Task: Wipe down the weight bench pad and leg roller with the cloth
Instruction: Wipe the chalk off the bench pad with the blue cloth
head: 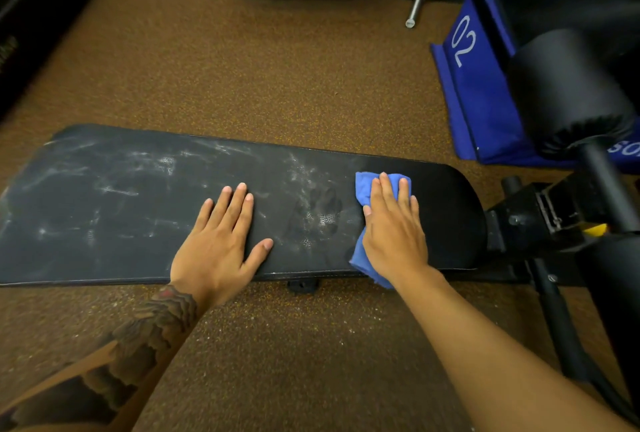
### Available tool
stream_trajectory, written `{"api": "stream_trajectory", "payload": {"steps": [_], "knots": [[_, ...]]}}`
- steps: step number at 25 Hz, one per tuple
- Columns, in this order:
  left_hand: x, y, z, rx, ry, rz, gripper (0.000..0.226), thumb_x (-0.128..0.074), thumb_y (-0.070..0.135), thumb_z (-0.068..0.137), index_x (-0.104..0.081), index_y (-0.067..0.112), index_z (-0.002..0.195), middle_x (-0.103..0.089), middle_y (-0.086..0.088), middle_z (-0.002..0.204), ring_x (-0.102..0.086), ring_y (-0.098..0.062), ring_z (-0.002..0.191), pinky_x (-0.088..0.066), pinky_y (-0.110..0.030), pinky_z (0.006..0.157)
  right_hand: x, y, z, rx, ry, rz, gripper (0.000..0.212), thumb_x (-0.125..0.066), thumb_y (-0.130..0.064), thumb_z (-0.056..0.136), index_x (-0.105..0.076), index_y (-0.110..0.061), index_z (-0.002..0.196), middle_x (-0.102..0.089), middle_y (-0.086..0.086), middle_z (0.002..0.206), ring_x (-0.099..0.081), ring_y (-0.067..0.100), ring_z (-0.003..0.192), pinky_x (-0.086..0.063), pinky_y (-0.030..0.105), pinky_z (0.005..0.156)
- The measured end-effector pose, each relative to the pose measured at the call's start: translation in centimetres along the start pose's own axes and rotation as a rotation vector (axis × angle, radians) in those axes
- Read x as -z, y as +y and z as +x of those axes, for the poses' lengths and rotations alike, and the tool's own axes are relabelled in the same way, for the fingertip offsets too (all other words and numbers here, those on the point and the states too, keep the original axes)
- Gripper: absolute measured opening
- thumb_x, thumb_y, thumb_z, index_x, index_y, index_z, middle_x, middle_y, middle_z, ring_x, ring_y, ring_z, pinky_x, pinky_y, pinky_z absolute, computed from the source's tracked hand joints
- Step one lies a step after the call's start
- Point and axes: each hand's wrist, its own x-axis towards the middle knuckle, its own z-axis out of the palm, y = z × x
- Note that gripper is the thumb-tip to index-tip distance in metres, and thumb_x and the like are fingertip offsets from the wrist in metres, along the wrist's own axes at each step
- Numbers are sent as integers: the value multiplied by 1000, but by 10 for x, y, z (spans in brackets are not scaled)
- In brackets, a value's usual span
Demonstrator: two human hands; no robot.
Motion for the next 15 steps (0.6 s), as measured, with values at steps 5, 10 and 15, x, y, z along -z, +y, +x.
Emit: {"api": "stream_trajectory", "payload": {"steps": [5, 10, 15], "knots": [[-1, -2, -2, -2, 0, 19, 81, -11, 64, 98, -12, 7, 156, -4, -8, 165, 3, -23, 152, -6, -45, 122, -1, -18, 69, -59, 4, 39, 51, -24, -25, 101, -15, -6, 147, -10, 9, 157, 2, 34, 144, -6, 46, 116], [-2, -1, 0, -7, -6, 26, 81, -11, 64, 98, -10, 8, 156, -3, -8, 165, 3, -23, 152, -5, -44, 122, 1, -25, 61, -25, -8, 37, 52, -27, -25, 100, -15, -7, 147, -9, 8, 158, 2, 35, 143, -8, 48, 115], [0, -1, -1, -9, -9, 25, 80, -12, 64, 99, -13, 8, 156, -5, -8, 165, 2, -24, 152, -7, -45, 122, 3, -17, -32, -22, -37, -27, 59, -26, -36, 97, -17, -7, 148, -14, 10, 157, -8, 36, 143, -18, 51, 112]]}}
